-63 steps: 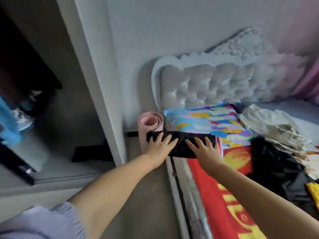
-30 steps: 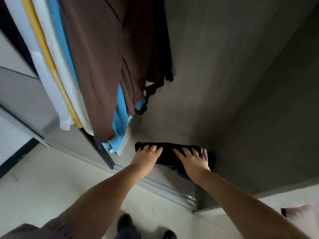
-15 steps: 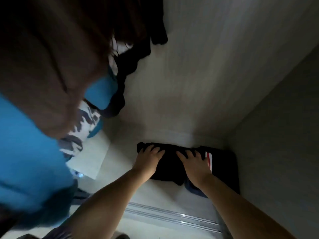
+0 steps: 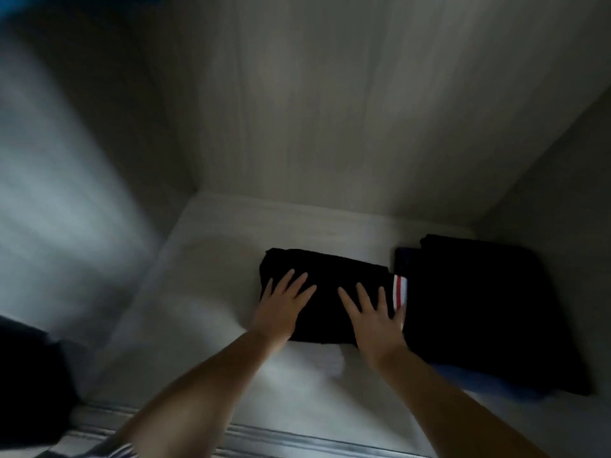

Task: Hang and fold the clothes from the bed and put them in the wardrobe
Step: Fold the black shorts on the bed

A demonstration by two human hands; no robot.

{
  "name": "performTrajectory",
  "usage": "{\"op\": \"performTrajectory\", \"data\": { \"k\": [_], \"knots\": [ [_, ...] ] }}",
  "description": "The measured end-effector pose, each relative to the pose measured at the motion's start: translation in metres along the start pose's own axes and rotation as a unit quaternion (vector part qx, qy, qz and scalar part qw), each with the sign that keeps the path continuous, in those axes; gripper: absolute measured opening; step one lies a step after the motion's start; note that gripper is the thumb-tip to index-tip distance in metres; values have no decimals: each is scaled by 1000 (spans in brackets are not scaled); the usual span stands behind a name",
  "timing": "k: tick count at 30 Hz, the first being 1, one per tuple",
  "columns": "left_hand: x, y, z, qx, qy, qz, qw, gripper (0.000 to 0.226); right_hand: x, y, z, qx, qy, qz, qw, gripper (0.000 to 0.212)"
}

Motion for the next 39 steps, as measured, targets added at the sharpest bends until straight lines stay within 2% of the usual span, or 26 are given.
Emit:
{"op": "performTrajectory", "data": {
  "k": [2,4,7,9,10,12,14,16,18,23,29,34,39],
  "knots": [
    [-3,38,16,24,-21,-18,999,97,4,27,1,28,-12,33,999,95],
    [-2,53,22,40,-16,-9,999,107,5,38,-1,64,-17,29,997,94],
    [0,48,16,129,31,12,991,100,5,34,-3,115,-28,-4,993,82],
    [-1,30,16,203,47,6,978,90,2,16,3,131,-41,-41,990,74],
    [-4,13,15,216,50,3,975,84,-2,1,8,128,-44,-56,989,69],
    [-18,-41,9,175,43,31,983,69,-15,-45,22,74,-40,-74,994,60],
    [-36,-112,0,67,24,95,993,59,-33,-99,41,-6,-25,-97,995,51],
    [-53,-180,-1,-28,7,150,988,54,-52,-146,67,-39,-3,-130,991,48],
    [-65,-234,10,-70,-1,153,986,52,-67,-186,97,-53,19,-149,987,51],
    [-87,-350,59,-69,6,101,992,48,-92,-295,179,-100,42,-158,981,50],
    [-104,-505,122,-47,-15,128,991,39,-108,-431,283,-119,55,-148,980,52],
    [-136,-613,162,-44,60,108,991,31,-122,-521,371,-172,71,-108,977,48],
    [-171,-684,197,-64,140,118,981,28,-131,-554,445,-193,156,-128,960,46]
  ]
}}
Point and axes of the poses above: each hand's wrist, its own z-axis away from the middle knuckle, its own y-axis out of the palm, x = y × z, the point moved 9 cm from there along -z, towards the middle knuckle, and after that the axes turned 4 degrees about -z, right-handed, at the moved point
